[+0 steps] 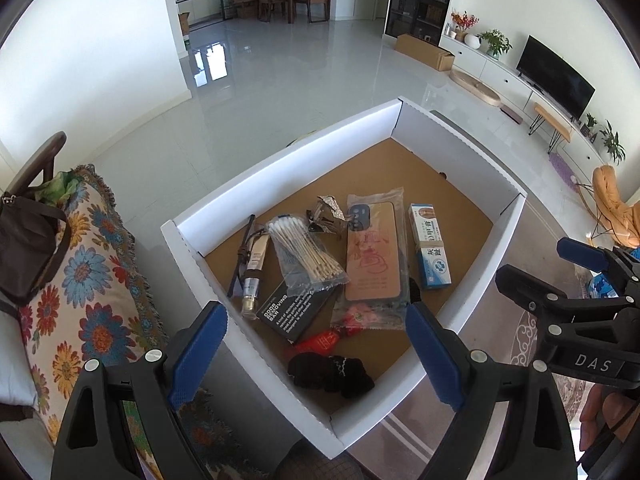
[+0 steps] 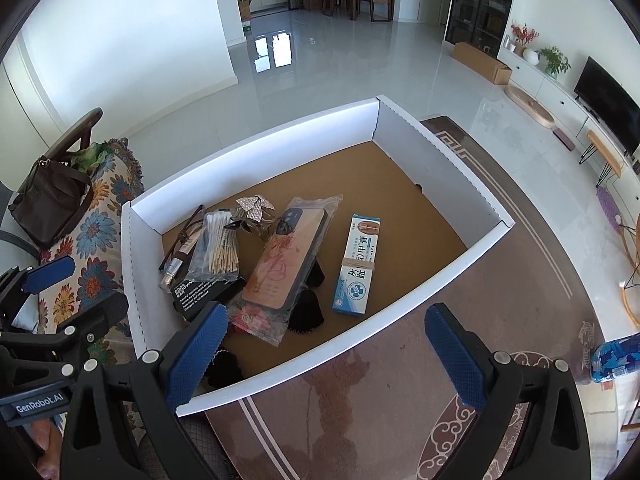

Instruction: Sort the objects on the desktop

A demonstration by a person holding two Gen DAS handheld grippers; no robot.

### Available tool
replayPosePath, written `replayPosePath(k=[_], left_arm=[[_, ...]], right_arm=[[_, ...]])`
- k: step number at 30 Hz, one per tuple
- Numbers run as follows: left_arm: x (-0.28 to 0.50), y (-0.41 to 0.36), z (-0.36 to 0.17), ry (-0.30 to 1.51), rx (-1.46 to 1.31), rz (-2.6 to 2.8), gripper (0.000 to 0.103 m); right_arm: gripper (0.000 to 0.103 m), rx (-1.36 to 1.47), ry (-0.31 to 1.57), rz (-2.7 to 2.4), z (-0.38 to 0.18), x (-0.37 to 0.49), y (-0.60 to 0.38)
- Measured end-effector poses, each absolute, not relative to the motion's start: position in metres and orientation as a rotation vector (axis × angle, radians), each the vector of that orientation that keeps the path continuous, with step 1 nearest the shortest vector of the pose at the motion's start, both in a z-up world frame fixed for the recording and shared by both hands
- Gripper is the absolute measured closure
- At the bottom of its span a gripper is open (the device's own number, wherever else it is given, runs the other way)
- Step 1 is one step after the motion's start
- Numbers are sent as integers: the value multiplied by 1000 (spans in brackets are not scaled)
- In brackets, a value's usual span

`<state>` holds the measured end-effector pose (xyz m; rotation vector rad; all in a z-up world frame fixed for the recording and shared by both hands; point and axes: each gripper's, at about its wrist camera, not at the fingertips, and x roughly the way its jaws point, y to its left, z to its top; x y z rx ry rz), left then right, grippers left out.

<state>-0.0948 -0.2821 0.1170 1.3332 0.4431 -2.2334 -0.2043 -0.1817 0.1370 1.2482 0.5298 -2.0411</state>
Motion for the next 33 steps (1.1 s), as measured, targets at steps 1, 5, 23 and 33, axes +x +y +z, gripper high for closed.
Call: replayPosePath(k=[1, 5, 23, 33], left_arm=[[-95, -282, 116, 442, 1341, -2228, 12], [-90, -281, 116, 428, 1319, -2217, 12], [-86, -269, 133, 338, 1211, -2244, 12], [-88, -263, 130, 344, 1207, -2235, 12]], right_arm=[[4, 1249, 545, -2035, 137, -201, -183], [4, 1242, 594, -2002, 138, -188, -186], [4, 1209, 573, -2067, 149, -193, -172], [4, 1215, 553, -2118, 143, -211, -160]])
